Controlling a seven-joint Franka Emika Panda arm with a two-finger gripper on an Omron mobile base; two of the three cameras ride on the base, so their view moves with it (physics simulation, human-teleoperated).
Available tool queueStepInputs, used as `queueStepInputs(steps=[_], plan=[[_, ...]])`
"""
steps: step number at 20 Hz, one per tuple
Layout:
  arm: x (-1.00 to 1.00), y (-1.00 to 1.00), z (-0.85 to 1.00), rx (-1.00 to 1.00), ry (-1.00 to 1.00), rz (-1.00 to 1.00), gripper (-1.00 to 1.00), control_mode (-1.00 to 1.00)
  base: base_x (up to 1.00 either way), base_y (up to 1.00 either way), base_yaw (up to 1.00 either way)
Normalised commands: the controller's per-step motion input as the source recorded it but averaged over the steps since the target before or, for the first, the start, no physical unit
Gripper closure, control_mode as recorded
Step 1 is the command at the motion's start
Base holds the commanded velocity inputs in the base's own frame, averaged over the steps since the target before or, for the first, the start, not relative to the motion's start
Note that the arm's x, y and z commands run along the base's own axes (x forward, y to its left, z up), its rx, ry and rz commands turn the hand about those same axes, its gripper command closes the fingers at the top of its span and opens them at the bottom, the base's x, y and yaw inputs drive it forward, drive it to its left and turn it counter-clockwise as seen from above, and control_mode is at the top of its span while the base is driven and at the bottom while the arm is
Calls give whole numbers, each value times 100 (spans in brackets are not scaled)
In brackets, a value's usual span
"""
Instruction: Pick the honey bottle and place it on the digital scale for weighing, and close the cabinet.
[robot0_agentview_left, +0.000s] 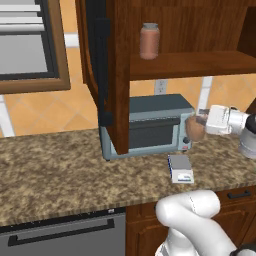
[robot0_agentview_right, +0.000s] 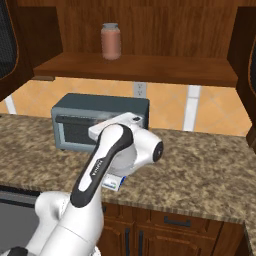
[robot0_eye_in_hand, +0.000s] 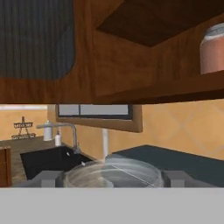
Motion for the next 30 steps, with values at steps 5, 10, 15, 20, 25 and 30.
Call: queueStepInputs(steps=[5,10,15,20,25,30], plan=[[22,-20,-41,0,0,10,100,-100,0,0,0],[10,-1,-60,0,0,9,100,-100,0,0,0],[21,0,-58,0,0,8,100,-100,0,0,0],[10,-1,-50,0,0,8,100,-100,0,0,0],[6,-3,-27,0,0,5,100,-100,0,0,0],[0,-2,-23,0,-1,5,100,-100,0,0,0]])
